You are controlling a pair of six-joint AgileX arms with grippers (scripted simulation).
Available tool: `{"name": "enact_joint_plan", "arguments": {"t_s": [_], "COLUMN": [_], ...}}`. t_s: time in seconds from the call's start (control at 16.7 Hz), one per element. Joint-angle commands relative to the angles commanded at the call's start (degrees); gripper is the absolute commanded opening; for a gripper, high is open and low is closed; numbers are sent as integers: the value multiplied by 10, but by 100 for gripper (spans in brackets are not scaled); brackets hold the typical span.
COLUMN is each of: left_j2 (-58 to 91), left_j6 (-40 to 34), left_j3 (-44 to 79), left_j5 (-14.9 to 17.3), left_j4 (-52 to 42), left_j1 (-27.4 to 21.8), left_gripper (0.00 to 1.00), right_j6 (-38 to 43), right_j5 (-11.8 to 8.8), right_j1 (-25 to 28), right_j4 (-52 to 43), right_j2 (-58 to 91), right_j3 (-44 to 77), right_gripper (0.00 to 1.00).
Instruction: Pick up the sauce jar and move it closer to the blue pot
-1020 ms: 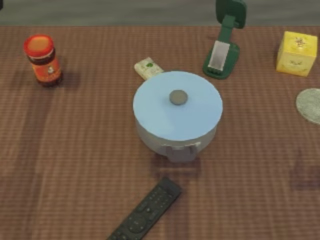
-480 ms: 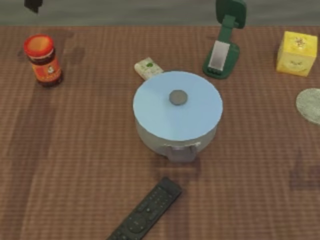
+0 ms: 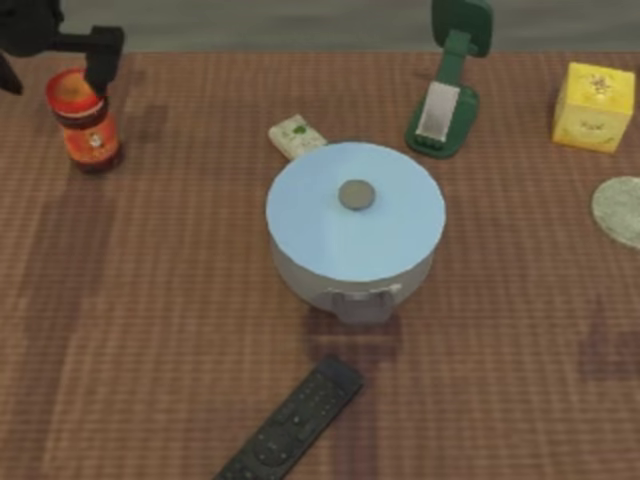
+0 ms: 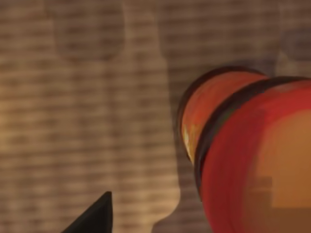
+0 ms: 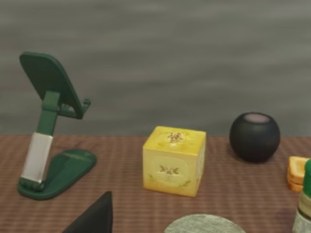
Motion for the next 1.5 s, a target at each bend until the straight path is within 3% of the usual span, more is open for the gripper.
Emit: {"name": "enact_joint_plan", "arguments": {"t_s": [0.48, 0.9, 1.14, 1.5], "left_j2": [18, 125, 132, 132], "left_j6": [1, 0, -1, -1], "left_j3": [17, 136, 143, 143], "left_j5": [0, 1, 1, 1], "left_j4": [-7, -17, -18, -18], "left_j1": [3, -1, -1, -1], "left_gripper": [100, 100, 100, 55], "right_j6": [0, 0, 0, 0], "right_j5": [0, 0, 0, 0], "right_j1": [0, 0, 0, 0], "right_j4": [0, 0, 0, 0], "right_j2": [0, 0, 0, 0], "right_j3": [0, 0, 0, 0], "right_gripper": [100, 100, 100, 100]}}
